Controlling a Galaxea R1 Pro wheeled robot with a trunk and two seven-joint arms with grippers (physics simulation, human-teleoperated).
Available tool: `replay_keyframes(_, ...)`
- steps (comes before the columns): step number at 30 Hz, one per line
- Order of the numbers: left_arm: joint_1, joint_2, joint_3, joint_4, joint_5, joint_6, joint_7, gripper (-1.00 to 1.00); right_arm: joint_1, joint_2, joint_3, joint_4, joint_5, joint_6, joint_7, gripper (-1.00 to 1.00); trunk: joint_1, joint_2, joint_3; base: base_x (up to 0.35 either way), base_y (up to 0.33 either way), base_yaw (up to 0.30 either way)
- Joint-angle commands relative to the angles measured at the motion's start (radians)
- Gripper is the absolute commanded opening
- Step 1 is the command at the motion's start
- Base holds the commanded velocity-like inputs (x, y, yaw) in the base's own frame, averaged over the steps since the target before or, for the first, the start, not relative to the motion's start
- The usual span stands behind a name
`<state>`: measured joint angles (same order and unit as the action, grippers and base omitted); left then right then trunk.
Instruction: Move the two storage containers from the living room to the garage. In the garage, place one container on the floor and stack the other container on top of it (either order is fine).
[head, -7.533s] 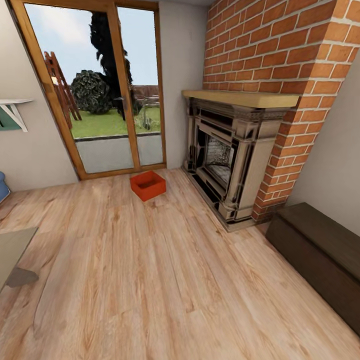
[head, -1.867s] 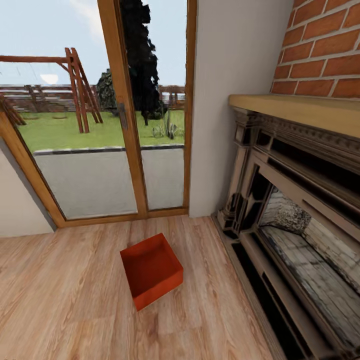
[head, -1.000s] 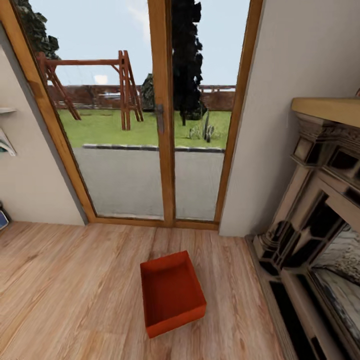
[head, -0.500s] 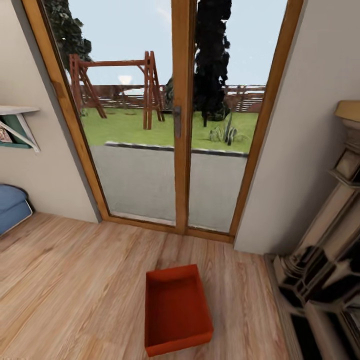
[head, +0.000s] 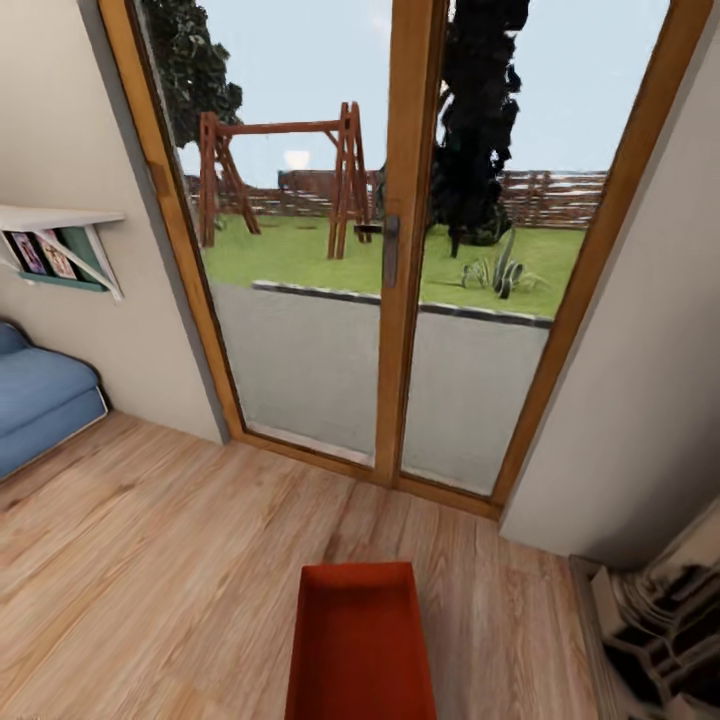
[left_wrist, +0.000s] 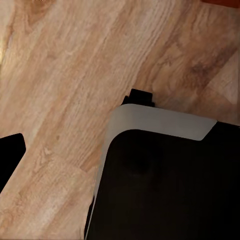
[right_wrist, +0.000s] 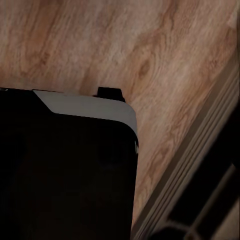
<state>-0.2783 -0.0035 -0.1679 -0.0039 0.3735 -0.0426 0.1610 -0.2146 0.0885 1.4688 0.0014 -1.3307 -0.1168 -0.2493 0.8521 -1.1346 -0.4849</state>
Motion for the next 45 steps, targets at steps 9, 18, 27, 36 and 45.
replay_keyframes(9,-0.001,0.002,-0.008,0.001,0.008,-0.004,0.004,1.00,0.000,0.000,0.009,0.000,-0.009,-0.003,-0.002,1.00,0.000,0.000,-0.001,0.043,-0.027,0.157)
replay_keyframes(18,-0.001,0.002,-0.009,0.001,0.008,-0.004,0.005,1.00,0.000,-0.001,0.010,0.000,-0.008,-0.003,-0.002,1.00,0.000,0.000,-0.001,0.000,0.000,0.170)
replay_keyframes(27,-0.001,0.005,-0.009,0.001,0.008,-0.003,0.003,1.00,0.000,-0.001,0.010,0.000,-0.008,-0.003,-0.002,1.00,0.000,0.000,-0.001,0.096,-0.070,0.009)
replay_keyframes(36,0.000,0.005,-0.009,0.000,0.008,-0.003,0.004,1.00,0.000,-0.001,0.010,0.000,-0.008,-0.003,-0.002,1.00,0.000,0.000,-0.001,0.170,-0.127,0.000)
replay_keyframes(45,0.000,0.005,-0.009,0.000,0.008,-0.004,0.005,1.00,0.000,-0.001,0.010,0.000,-0.010,-0.002,-0.002,1.00,0.000,0.000,-0.001,0.007,-0.004,-0.023)
